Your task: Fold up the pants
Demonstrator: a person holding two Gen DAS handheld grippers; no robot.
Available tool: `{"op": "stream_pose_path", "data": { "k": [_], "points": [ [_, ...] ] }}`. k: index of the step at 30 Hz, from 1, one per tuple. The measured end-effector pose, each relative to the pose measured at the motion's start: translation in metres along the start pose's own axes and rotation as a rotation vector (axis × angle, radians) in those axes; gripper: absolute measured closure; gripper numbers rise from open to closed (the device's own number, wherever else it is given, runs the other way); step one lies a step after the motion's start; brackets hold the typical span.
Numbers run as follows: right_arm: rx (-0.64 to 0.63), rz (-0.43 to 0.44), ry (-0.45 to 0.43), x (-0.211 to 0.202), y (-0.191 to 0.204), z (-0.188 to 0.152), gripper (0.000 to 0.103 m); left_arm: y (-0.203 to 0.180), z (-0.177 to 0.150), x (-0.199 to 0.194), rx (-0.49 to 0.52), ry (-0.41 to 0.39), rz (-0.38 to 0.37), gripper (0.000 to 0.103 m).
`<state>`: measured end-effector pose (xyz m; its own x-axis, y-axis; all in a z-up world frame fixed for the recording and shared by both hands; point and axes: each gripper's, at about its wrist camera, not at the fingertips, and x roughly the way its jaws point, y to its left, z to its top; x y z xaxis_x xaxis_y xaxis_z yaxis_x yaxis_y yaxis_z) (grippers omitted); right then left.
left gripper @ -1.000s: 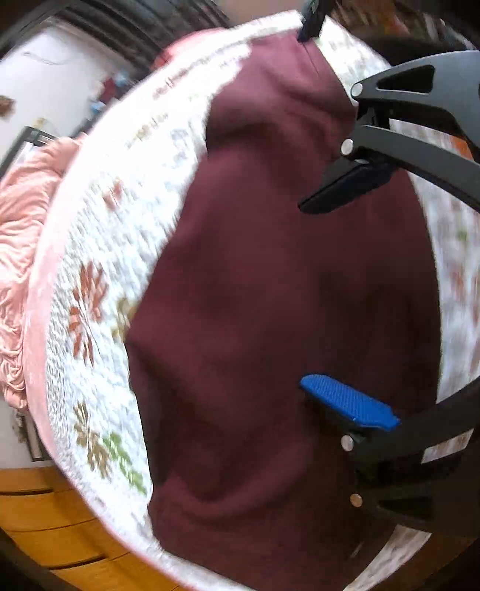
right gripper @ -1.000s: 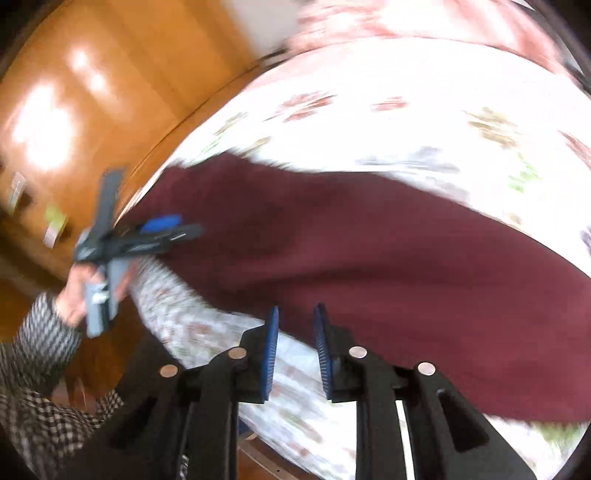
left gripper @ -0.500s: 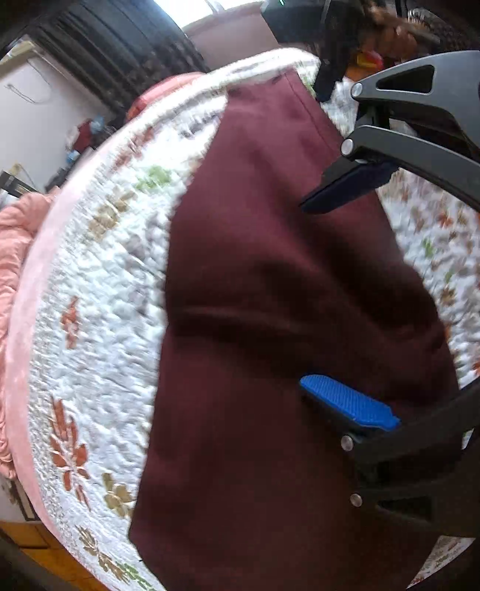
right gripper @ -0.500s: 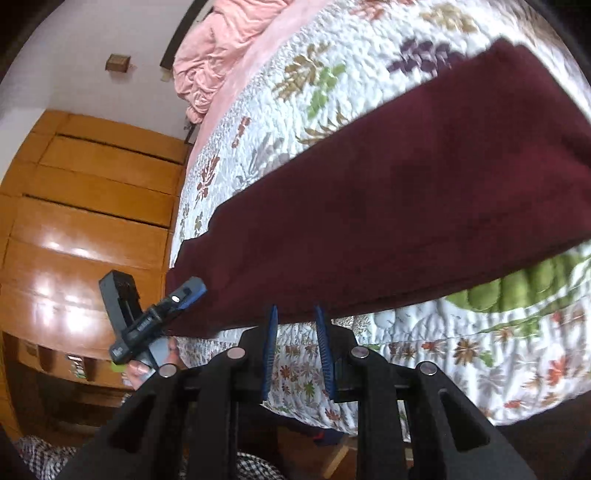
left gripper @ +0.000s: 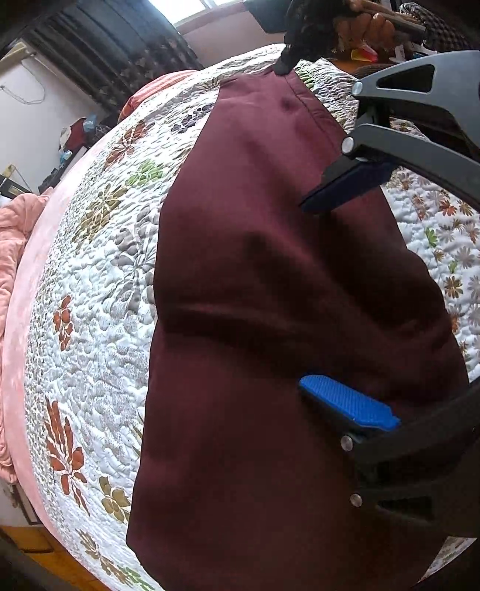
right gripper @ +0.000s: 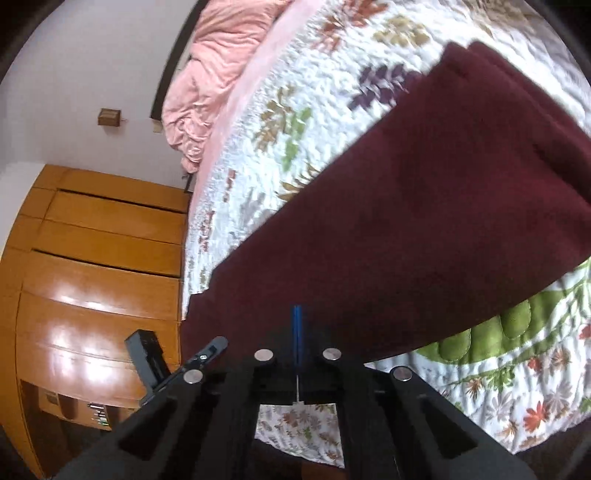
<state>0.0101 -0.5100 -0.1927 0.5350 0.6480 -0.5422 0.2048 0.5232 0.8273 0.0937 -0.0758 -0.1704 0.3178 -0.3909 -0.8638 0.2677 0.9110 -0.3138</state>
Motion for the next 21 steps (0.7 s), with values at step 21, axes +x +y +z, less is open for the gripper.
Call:
{"op": "stream_pose_path", "data": {
  "k": [21],
  "points": [
    [0.156, -0.002, 0.021, 0.012, -0.025, 0.002, 0.103, 0.008, 0.004, -0.009, -0.073, 0.021, -0.021, 0.013]
  ]
}}
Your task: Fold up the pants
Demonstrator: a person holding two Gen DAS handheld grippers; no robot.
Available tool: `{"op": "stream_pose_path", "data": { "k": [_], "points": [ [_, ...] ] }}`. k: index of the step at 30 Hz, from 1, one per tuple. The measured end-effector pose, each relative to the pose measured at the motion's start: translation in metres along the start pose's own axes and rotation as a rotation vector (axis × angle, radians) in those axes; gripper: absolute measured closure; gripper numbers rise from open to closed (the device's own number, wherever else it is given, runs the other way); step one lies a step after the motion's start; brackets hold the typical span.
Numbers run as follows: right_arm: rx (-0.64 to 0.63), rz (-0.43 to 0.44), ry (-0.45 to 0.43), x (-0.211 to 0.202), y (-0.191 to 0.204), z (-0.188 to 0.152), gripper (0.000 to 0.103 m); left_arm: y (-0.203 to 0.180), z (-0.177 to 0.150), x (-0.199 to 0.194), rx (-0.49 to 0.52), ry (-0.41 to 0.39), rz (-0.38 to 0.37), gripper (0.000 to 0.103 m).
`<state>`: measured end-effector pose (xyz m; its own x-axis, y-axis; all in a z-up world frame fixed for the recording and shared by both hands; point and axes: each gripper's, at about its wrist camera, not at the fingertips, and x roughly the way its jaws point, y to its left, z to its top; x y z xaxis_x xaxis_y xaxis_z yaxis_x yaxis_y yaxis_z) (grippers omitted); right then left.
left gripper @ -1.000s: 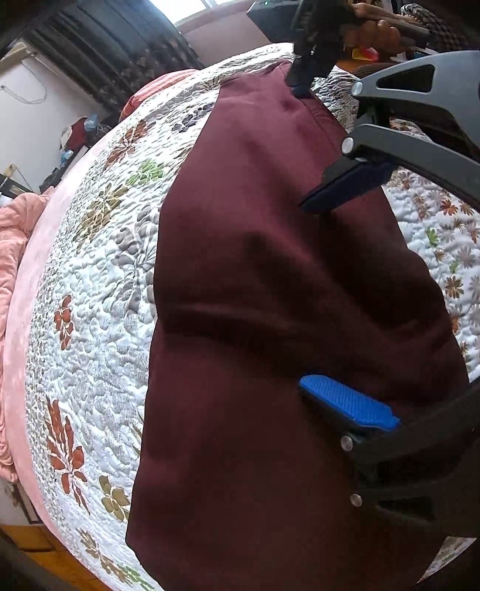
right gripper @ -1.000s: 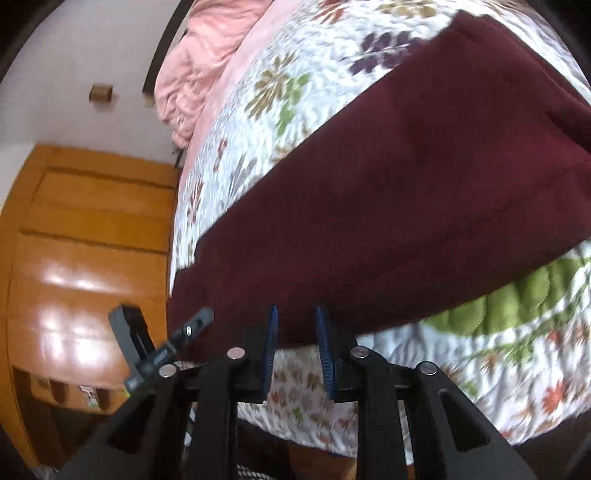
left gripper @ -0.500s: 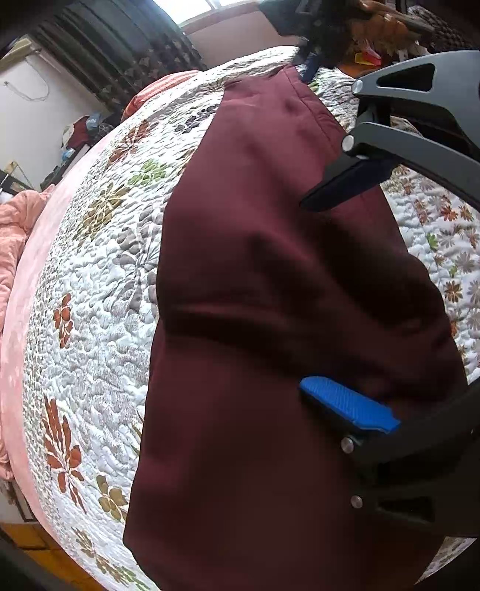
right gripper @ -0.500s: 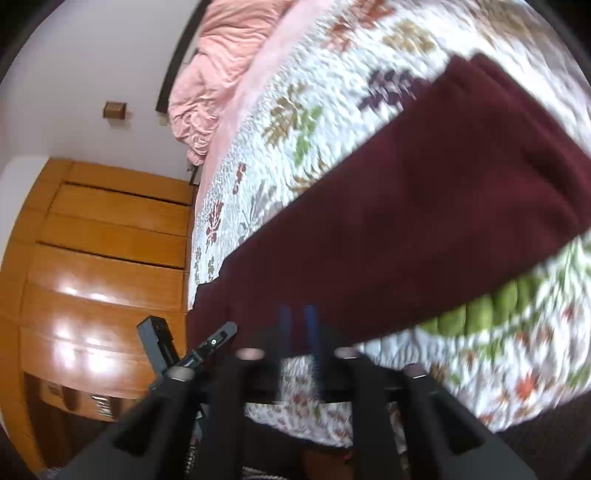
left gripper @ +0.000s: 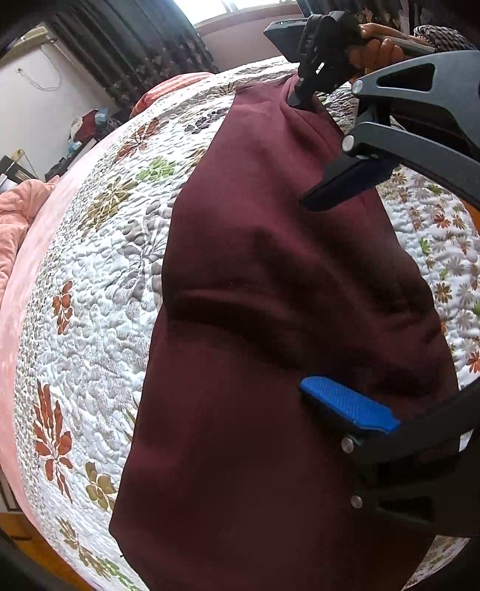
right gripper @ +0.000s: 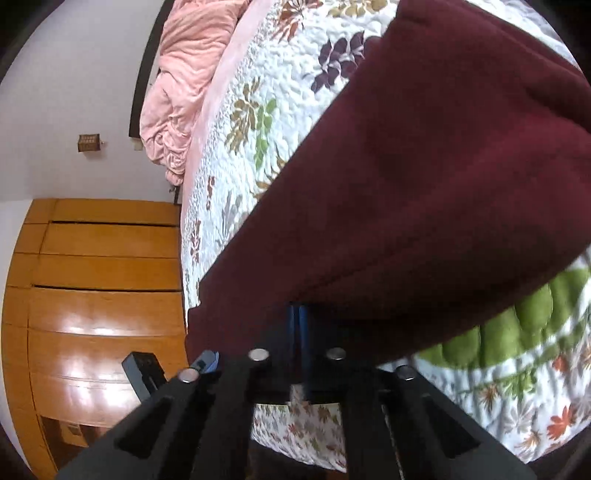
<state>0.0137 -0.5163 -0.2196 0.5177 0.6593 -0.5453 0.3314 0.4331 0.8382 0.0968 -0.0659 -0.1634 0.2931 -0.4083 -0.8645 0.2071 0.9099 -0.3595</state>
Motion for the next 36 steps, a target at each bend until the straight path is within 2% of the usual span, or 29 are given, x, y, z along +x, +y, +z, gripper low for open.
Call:
{"op": "stream_pose_path", "data": {
  "k": [5, 7, 10, 12, 13, 14, 18, 21, 28, 31, 36],
  "points": [
    [-0.030, -0.017, -0.053, -0.011, 0.001, -0.008, 0.103, -0.002, 0.000, -0.001, 0.008, 0.001, 0.005, 0.013],
    [-0.032, 0.009, -0.080, -0.024, 0.000, -0.011, 0.103, -0.002, 0.000, -0.003, 0.007, 0.001, -0.002, 0.013],
    [-0.035, 0.001, -0.071, -0.038, 0.000, -0.013, 0.103, -0.003, 0.000, -0.003, 0.006, 0.002, -0.008, 0.013],
    [-0.003, 0.013, -0.032, -0.034, -0.003, -0.014, 0.092, -0.003, 0.000, -0.002, 0.002, 0.001, -0.004, 0.013],
    [0.013, 0.020, -0.021, -0.033, -0.005, -0.015, 0.077, -0.003, 0.000, -0.002, 0.000, 0.001, -0.004, 0.013],
    [0.033, 0.031, -0.005, -0.028, -0.008, -0.016, 0.069, -0.003, 0.000, -0.002, -0.001, 0.001, -0.004, 0.013],
    [0.078, 0.072, 0.075, 0.002, -0.010, -0.022, 0.069, -0.006, -0.001, -0.005, 0.012, 0.006, -0.007, 0.013],
    [0.084, 0.072, 0.123, 0.022, -0.005, -0.029, 0.069, -0.006, 0.000, -0.005, 0.018, 0.004, -0.004, 0.013],
    [0.129, 0.095, 0.087, 0.041, 0.000, -0.016, 0.070, -0.005, -0.001, -0.002, 0.011, 0.008, -0.005, 0.013],
    [0.118, 0.079, 0.056, 0.044, 0.004, -0.011, 0.088, -0.005, 0.000, -0.003, 0.015, 0.009, -0.004, 0.013],
    [0.068, 0.042, 0.022, 0.026, 0.015, -0.022, 0.092, -0.007, 0.002, -0.007, 0.018, -0.004, -0.006, 0.013]
  ]
}}
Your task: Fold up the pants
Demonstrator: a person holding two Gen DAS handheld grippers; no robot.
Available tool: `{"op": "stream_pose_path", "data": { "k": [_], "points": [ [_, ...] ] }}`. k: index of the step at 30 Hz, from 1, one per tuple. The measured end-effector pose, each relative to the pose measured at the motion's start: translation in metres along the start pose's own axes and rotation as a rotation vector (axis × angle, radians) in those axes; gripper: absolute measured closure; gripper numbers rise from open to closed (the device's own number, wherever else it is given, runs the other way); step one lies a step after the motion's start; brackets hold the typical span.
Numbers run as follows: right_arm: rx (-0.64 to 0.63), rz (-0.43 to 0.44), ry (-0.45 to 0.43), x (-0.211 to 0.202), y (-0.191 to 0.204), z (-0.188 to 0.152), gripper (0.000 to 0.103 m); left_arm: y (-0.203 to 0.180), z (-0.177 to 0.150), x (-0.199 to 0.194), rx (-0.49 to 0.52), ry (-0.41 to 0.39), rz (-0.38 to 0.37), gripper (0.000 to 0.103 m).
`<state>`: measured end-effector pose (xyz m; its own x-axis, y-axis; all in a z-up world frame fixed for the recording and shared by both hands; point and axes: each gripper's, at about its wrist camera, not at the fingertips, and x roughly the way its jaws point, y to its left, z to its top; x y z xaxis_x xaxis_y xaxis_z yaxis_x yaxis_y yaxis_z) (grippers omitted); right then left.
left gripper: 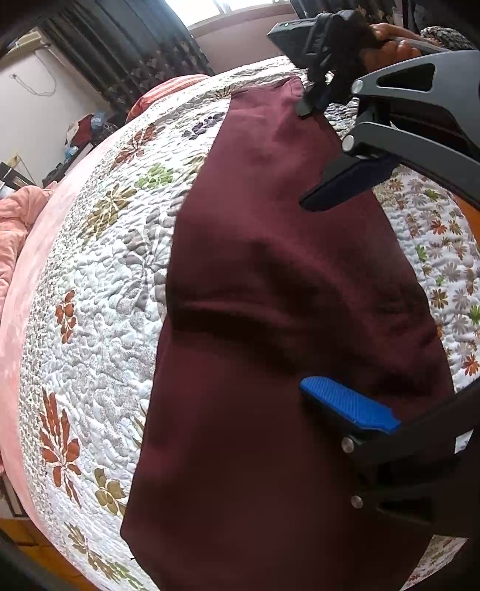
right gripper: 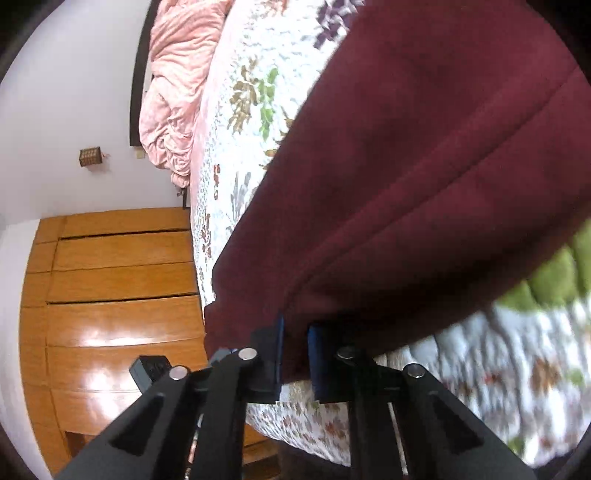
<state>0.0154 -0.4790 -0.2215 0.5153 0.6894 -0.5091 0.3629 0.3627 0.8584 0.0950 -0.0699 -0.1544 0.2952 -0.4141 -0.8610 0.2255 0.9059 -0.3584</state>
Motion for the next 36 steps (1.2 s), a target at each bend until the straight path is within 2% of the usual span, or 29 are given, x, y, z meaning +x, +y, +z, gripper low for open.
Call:
{"op": "stream_pose_path", "data": {
  "k": [5, 8, 10, 12, 15, 17, 22, 24, 28, 31, 34, 36],
  "points": [
    [-0.056, -0.068, -0.032, -0.024, 0.011, -0.013, 0.093, -0.012, -0.002, 0.004, 0.061, -0.008, 0.027, 0.012],
    [-0.055, -0.167, 0.010, -0.011, 0.000, -0.008, 0.093, -0.018, -0.006, 0.025, 0.123, 0.016, 0.099, 0.012],
    [-0.070, -0.153, 0.027, -0.004, -0.006, -0.005, 0.092, -0.028, -0.009, 0.028, 0.194, 0.004, 0.152, 0.010],
    [-0.077, -0.120, 0.028, -0.008, -0.004, -0.001, 0.085, -0.034, -0.010, 0.028, 0.223, 0.003, 0.177, 0.010],
    [-0.122, -0.146, 0.012, -0.027, 0.002, 0.003, 0.076, -0.041, -0.008, 0.022, 0.188, -0.001, 0.111, 0.010],
    [-0.122, -0.165, -0.039, -0.055, 0.000, 0.008, 0.069, -0.051, -0.007, 0.020, 0.177, -0.006, 0.065, 0.010],
    [-0.058, -0.279, -0.187, -0.127, -0.023, 0.023, 0.062, -0.073, -0.008, 0.028, 0.203, -0.010, 0.038, 0.010],
    [-0.016, -0.273, -0.204, -0.145, -0.038, 0.034, 0.063, -0.077, -0.008, 0.034, 0.200, -0.005, 0.046, 0.010],
    [0.022, -0.238, -0.210, -0.149, -0.053, 0.048, 0.063, -0.073, -0.009, 0.040, 0.162, -0.002, 0.064, 0.010],
    [-0.002, -0.279, -0.226, -0.144, -0.054, 0.060, 0.063, -0.069, -0.010, 0.044, 0.139, 0.001, 0.071, 0.010],
    [-0.008, -0.274, -0.225, -0.134, -0.059, 0.070, 0.061, -0.072, -0.010, 0.047, 0.144, -0.003, 0.091, 0.010],
    [-0.033, -0.292, -0.234, -0.132, -0.055, 0.072, 0.068, -0.072, -0.009, 0.049, 0.146, -0.006, 0.100, 0.010]
  ]
}}
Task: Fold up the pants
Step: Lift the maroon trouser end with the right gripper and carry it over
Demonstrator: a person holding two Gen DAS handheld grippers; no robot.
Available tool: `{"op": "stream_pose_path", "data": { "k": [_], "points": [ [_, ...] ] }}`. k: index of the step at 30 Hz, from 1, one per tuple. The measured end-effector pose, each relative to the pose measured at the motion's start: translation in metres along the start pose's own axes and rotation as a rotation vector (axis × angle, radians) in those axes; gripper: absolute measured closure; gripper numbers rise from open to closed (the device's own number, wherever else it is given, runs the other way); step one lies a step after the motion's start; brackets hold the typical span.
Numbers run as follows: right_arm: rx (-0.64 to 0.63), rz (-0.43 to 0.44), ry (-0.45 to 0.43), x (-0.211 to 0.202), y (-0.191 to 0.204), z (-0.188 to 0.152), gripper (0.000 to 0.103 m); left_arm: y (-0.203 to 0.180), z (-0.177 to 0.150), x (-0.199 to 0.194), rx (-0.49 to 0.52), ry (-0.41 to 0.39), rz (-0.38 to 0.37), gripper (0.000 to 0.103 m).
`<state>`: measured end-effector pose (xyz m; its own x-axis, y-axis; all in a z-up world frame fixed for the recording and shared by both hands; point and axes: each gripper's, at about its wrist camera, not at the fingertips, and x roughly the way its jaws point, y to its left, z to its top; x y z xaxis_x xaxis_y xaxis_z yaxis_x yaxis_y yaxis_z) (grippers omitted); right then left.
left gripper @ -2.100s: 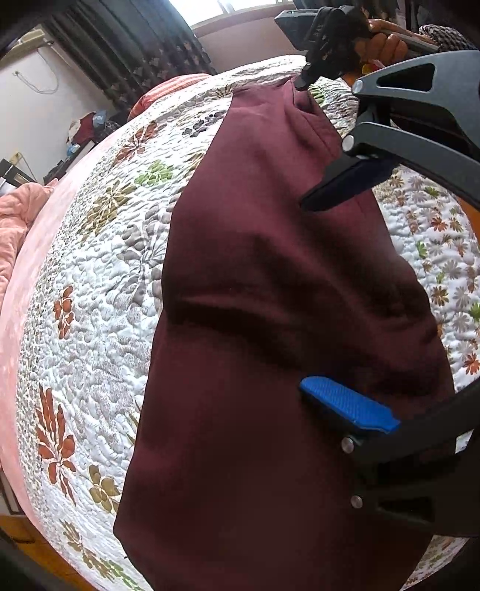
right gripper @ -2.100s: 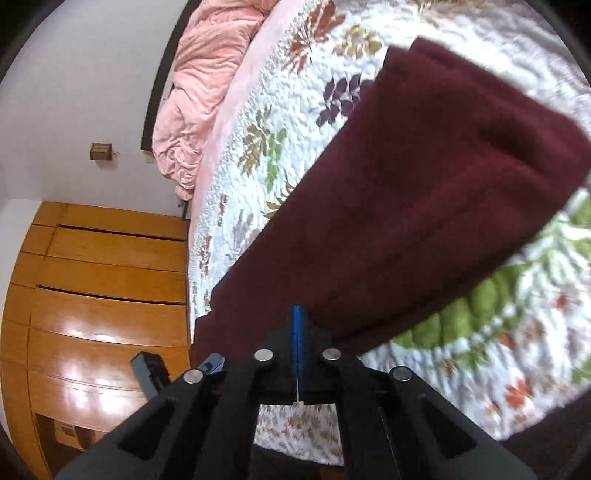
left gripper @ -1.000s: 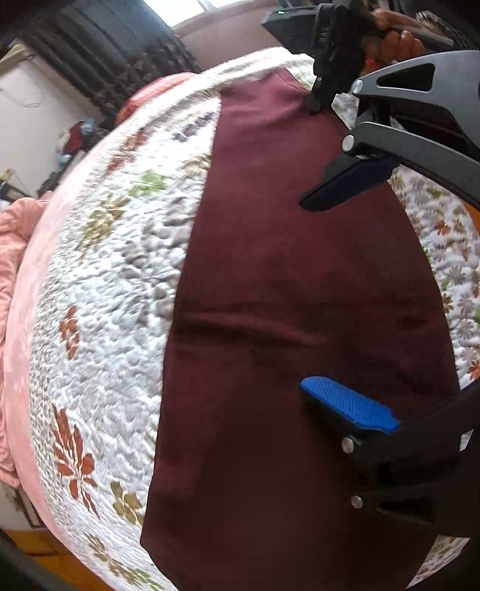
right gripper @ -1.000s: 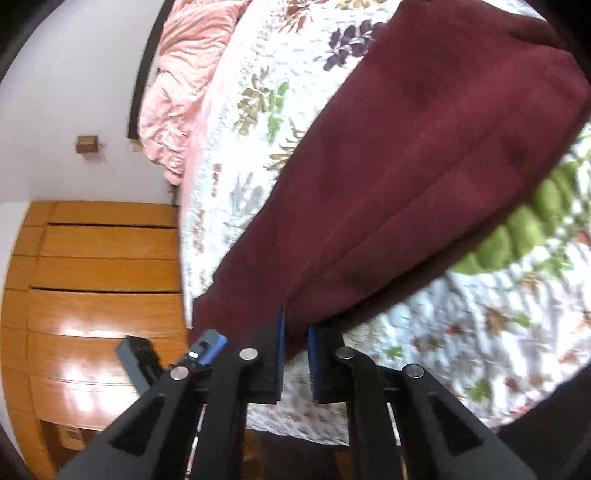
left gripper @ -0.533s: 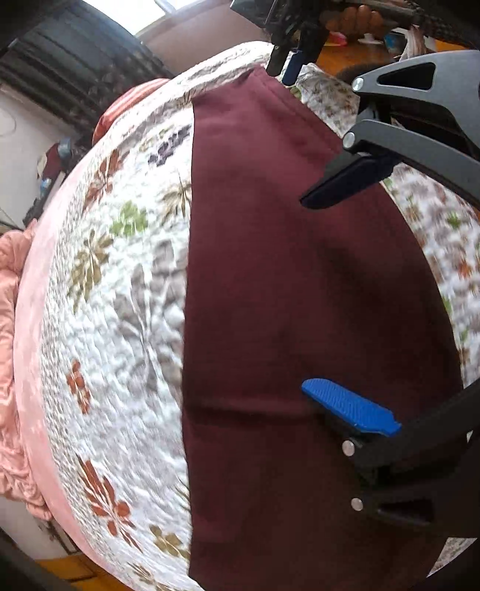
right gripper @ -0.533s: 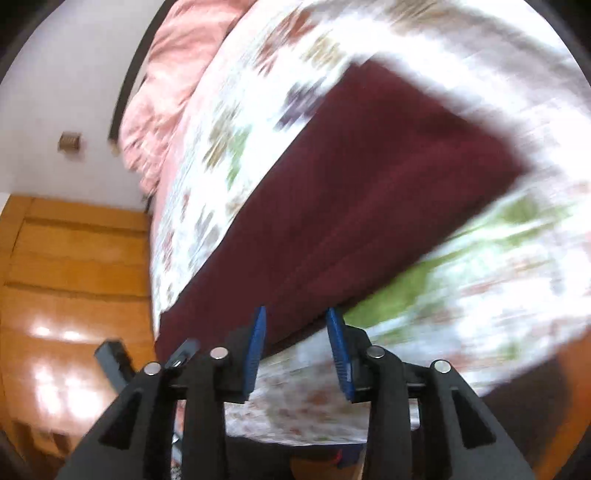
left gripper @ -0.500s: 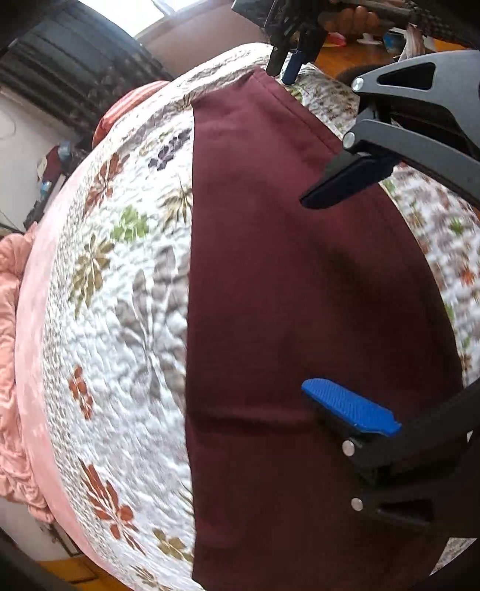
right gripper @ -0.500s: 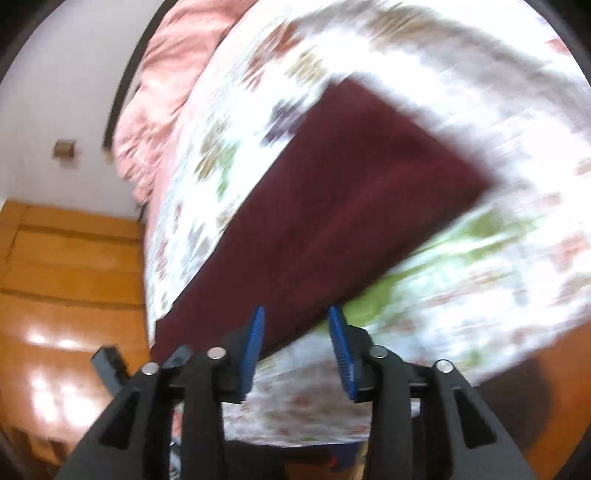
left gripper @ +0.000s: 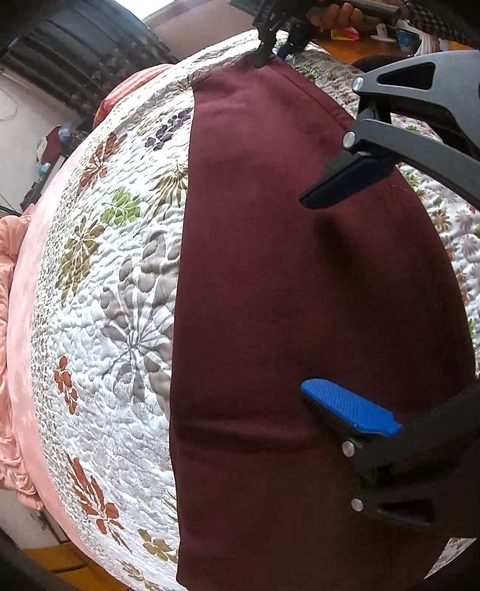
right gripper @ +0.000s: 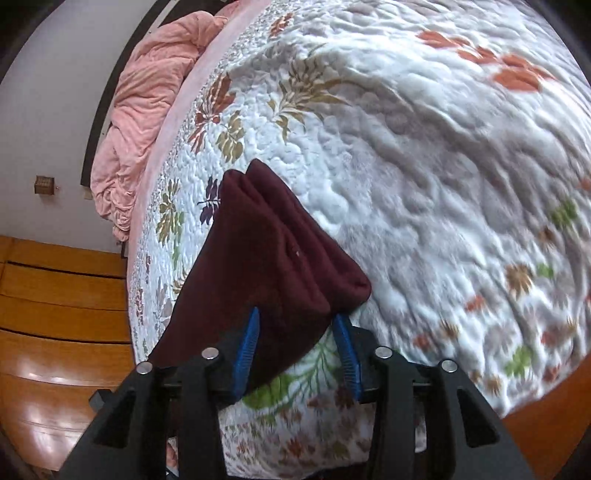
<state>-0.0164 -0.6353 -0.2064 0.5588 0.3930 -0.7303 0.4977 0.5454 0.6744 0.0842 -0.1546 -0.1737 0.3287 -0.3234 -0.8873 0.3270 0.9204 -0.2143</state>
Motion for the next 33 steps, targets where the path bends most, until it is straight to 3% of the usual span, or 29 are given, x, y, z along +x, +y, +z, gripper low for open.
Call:
{"op": "stream_pose_path", "data": {
  "k": [2, 5, 10, 13, 15, 18, 20, 23, 24, 28, 30, 33],
  "points": [
    [-0.022, 0.016, -0.017, -0.002, 0.005, 0.005, 0.079, 0.001, 0.001, 0.000, -0.007, -0.004, -0.002, 0.010],
    [-0.094, 0.064, -0.062, -0.016, 0.027, 0.008, 0.084, 0.006, 0.005, -0.008, -0.036, -0.030, 0.007, 0.010],
    [-0.158, 0.160, -0.166, -0.063, 0.060, 0.020, 0.086, 0.014, 0.014, -0.034, -0.035, -0.135, 0.088, 0.010],
    [-0.175, 0.081, -0.230, -0.077, 0.057, 0.023, 0.086, 0.025, 0.013, -0.023, -0.042, -0.106, 0.125, 0.010],
    [-0.092, 0.012, -0.245, -0.072, 0.029, 0.026, 0.086, 0.035, 0.007, -0.003, -0.070, -0.060, 0.110, 0.010],
    [0.027, -0.107, -0.191, -0.039, -0.023, 0.024, 0.086, 0.020, -0.003, -0.002, 0.044, -0.097, 0.168, 0.010],
    [0.081, -0.047, -0.196, -0.032, -0.039, 0.017, 0.086, 0.019, -0.001, -0.011, 0.032, -0.094, 0.090, 0.010],
    [0.030, -0.034, -0.229, -0.046, -0.019, 0.016, 0.086, 0.027, 0.003, -0.015, -0.019, -0.099, 0.073, 0.010],
    [0.007, -0.051, -0.232, -0.049, -0.011, 0.017, 0.086, 0.032, 0.003, -0.001, -0.033, -0.054, 0.071, 0.010],
    [0.012, -0.191, -0.150, -0.023, -0.009, 0.024, 0.085, 0.023, 0.007, 0.003, 0.035, -0.031, 0.094, 0.008],
    [0.036, -0.171, -0.155, -0.028, -0.013, 0.025, 0.085, 0.034, 0.010, -0.011, -0.034, -0.042, 0.024, 0.008],
    [-0.002, -0.146, -0.194, -0.047, 0.003, 0.024, 0.085, 0.053, 0.012, -0.037, -0.103, -0.091, 0.012, 0.008]
  ]
}}
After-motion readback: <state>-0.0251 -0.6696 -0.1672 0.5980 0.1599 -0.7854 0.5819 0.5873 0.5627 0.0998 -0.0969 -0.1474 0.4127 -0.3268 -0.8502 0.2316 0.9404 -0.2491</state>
